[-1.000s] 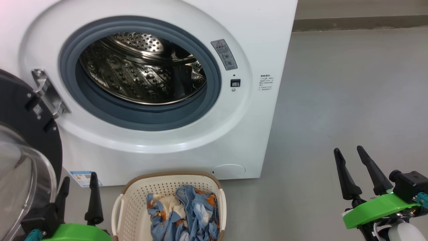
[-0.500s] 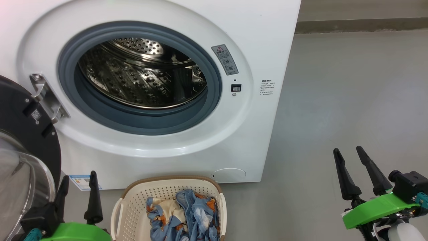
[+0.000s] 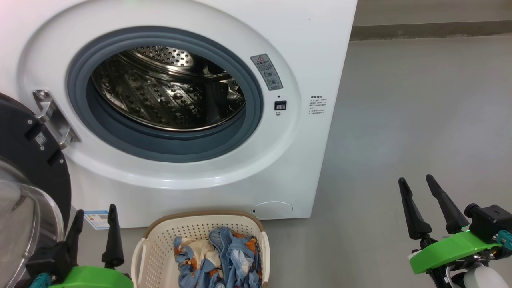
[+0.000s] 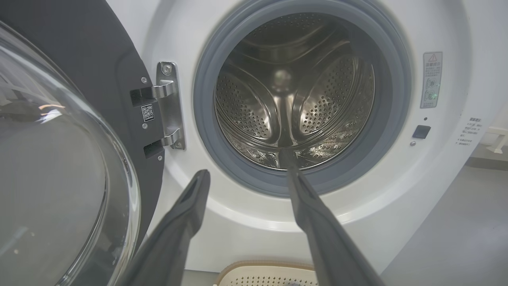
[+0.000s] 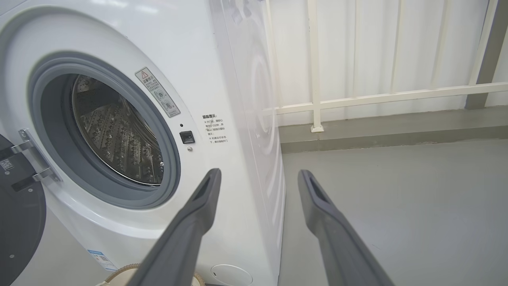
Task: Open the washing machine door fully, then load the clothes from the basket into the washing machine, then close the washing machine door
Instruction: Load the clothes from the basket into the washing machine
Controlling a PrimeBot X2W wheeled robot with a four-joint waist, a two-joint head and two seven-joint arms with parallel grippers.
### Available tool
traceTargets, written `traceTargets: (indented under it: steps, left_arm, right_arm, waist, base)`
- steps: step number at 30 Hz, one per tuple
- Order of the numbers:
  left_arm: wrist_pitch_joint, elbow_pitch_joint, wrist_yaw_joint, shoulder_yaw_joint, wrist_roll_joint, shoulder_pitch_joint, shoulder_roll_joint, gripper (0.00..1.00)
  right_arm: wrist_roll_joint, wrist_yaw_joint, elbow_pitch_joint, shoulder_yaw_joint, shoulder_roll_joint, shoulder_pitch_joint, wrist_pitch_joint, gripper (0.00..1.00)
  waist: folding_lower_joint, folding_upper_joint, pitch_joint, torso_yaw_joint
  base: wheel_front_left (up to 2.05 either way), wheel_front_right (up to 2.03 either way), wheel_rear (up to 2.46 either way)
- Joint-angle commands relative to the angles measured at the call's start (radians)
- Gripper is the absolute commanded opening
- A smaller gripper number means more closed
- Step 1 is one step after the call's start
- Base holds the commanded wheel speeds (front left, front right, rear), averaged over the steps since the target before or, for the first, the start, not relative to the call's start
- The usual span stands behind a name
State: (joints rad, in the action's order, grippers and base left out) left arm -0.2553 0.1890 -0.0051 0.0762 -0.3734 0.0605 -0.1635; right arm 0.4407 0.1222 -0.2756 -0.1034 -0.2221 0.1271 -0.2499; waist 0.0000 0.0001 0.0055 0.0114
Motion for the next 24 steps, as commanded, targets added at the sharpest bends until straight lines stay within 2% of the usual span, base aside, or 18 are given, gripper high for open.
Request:
traceTargets:
  steps: [1, 24]
  left_arm:
    - [-0.006, -0.023, -0.001, -0.039, 0.012, 0.035, -0.014, 1.00]
    - [-0.006, -0.021, -0.006, -0.044, 0.014, 0.037, -0.015, 1.00]
  right_arm:
    - [-0.001, 0.008, 0.020, -0.022, -0.008, 0.004, -0.012, 1.00]
    - [0.002, 0.008, 0.019, -0.028, -0.009, 0.008, -0.012, 1.00]
  waist:
    - [0.0000, -0.0001, 0.000, 0.000]
    - [0.0000, -0.0001, 0.008, -0.006]
  base:
    - [0.00, 0.00, 0.00]
    - [0.00, 0.00, 0.00]
